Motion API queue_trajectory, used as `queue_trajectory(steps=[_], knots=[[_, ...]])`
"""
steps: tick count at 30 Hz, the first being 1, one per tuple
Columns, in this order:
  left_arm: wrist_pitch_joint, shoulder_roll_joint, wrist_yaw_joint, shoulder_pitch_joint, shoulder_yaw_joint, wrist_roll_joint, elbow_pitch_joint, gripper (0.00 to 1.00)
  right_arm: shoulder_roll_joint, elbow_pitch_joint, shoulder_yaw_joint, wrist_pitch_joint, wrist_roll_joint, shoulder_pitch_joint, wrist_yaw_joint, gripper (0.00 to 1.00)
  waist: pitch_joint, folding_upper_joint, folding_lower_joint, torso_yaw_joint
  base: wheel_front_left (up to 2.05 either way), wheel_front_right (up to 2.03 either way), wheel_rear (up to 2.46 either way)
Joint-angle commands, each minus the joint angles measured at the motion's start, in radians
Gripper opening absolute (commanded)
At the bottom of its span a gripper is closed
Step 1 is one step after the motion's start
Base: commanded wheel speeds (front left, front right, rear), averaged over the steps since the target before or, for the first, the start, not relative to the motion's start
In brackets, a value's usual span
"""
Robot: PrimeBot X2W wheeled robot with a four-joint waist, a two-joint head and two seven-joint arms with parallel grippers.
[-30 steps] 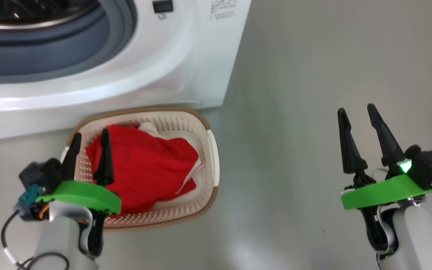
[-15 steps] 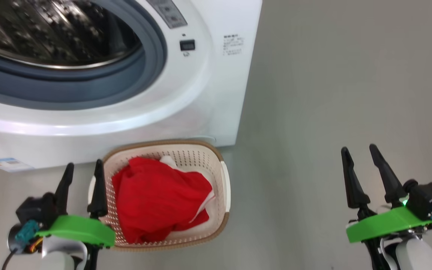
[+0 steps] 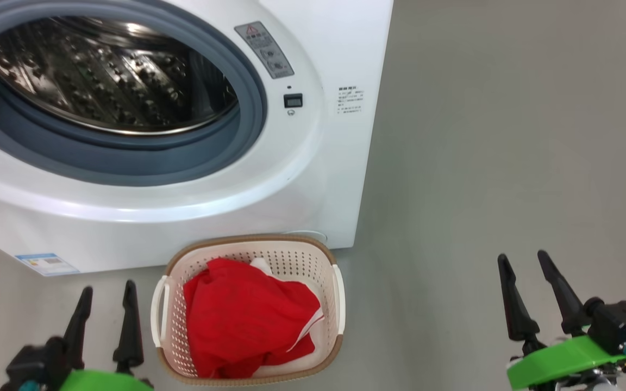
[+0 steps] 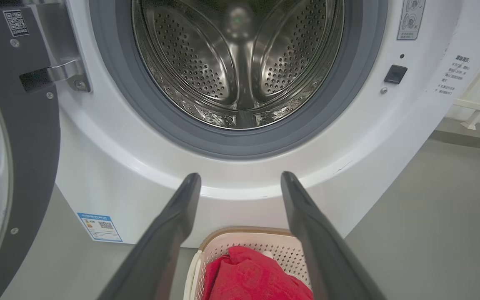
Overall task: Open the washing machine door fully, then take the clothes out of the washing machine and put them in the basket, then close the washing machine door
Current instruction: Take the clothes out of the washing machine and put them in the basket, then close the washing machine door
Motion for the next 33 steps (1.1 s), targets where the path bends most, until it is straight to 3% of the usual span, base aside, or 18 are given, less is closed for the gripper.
queue_trajectory(steps=[1, 14, 33], knots=[[-0.005, 0.023, -0.006, 0.017, 0.037, 0.014, -0.039, 1.0, -0.015, -0.025, 0.022, -0.006, -0.012, 0.008, 0.007, 1.0, -0.015, 0.0, 0.0, 0.003, 0.0, 0.0, 0.0], [-0.005, 0.02, -0.006, 0.15, 0.07, 0.025, -0.141, 1.0, -0.031, -0.03, -0.004, -0.006, -0.009, 0.069, 0.007, 1.0, -0.045, 0.0, 0.0, -0.002, 0.0, 0.0, 0.0], [-0.005, 0.02, -0.006, 0.15, 0.065, 0.008, -0.157, 1.0, -0.018, -0.029, -0.003, -0.006, -0.01, 0.058, 0.007, 1.0, -0.043, 0.0, 0.0, -0.005, 0.0, 0.0, 0.0]])
